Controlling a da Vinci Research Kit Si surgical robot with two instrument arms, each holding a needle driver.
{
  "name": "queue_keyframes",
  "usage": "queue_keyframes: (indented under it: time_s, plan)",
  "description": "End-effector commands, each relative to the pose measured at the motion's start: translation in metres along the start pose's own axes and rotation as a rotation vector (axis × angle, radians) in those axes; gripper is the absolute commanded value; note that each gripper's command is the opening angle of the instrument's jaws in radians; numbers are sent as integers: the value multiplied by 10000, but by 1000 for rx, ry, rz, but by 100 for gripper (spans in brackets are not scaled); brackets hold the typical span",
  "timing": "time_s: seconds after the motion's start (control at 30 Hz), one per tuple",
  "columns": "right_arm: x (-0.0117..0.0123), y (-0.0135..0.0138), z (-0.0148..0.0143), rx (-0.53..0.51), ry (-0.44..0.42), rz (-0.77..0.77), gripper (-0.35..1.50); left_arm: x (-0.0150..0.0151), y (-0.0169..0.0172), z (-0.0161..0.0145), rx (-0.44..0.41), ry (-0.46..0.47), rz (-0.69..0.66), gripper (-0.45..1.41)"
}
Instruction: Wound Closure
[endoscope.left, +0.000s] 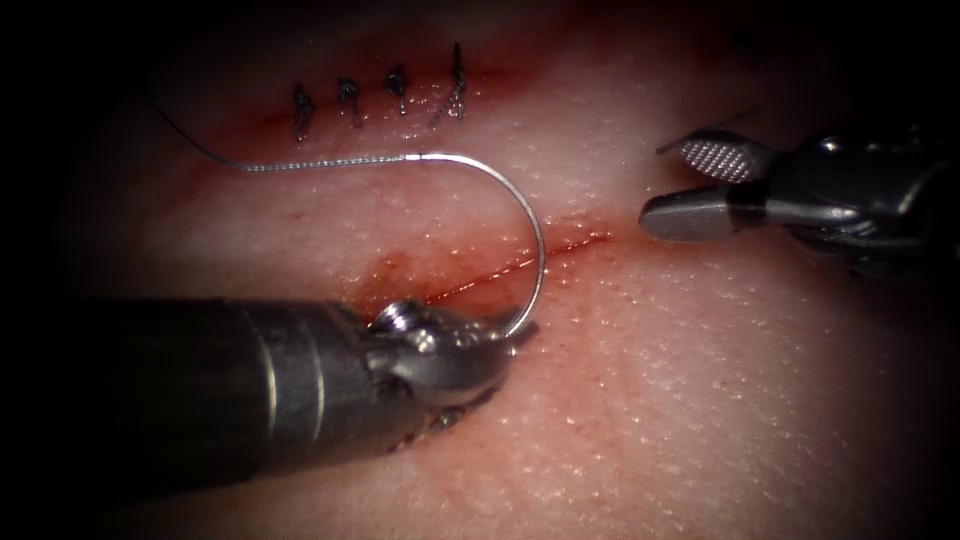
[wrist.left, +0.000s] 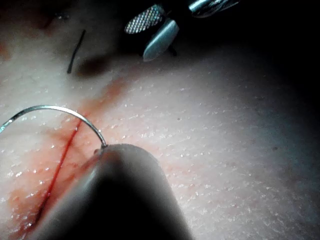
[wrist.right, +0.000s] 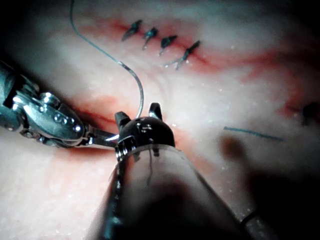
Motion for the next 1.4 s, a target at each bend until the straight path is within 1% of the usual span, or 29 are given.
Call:
queue_keyframes:
  time_s: [0.03, 0.07, 0.1, 0.27, 0.3, 0.37, 0.47, 0.5, 0.53, 0.57, 0.63, 0.73, 0.83, 0.97, 1.07, 1.23, 1.3, 1.4]
  plan:
    - [-1, -6, 10, 1, -3, 17, 54, 0, 8, 4, 15, 4, 30, -45]
    - [-1, -7, 11, 0, -3, 23, 61, 2, 10, 3, 24, 3, 54, -45]
    - [0, -7, 12, -2, -6, 42, 74, 3, 11, 2, 32, 5, 77, -45]
    - [4, -9, 21, -14, -17, 56, 103, 10, 18, -4, 70, 33, 235, -45]
    - [4, -7, 23, -15, -13, 56, 88, 14, 20, -8, 83, 46, 267, -45]
    - [5, -5, 24, -12, -4, 58, 81, 19, 21, -13, 106, 55, 303, -45]
    - [7, -3, 26, -15, -4, 60, 103, 25, 22, -21, 147, 62, 358, -45]
    - [8, -2, 27, -16, -3, 60, 108, 27, 23, -23, 156, 66, 367, -45]
    - [8, -1, 27, -17, -3, 61, 108, 30, 24, -26, 169, 71, 383, -45]
    - [8, -1, 28, -18, -2, 61, 106, 31, 26, -28, 177, 70, 393, -45]
    - [9, 0, 30, -22, 0, 56, 96, 35, 30, -31, 203, 67, 425, -45]
    - [11, 2, 32, -43, 6, 53, 93, 38, 36, -32, 227, 50, 441, -45]
    - [13, 5, 36, -103, 12, 27, 86, 39, 41, -32, 238, 40, 466, -45]
    - [11, 8, 44, -160, -22, -27, 82, 40, 43, -34, 243, 37, 471, -45]
    - [10, 8, 51, -189, -21, -47, 77, 42, 42, -36, 250, 42, 477, -45]
    - [11, 5, 59, -202, -22, -43, 79, 43, 43, -37, 258, 41, 488, -45]
    - [12, 3, 60, -204, -22, -42, 71, 43, 43, -37, 261, 42, 493, -45]
    - [12, 3, 61, -206, -22, -48, 36, 43, 43, -37, 260, 42, 491, -45]
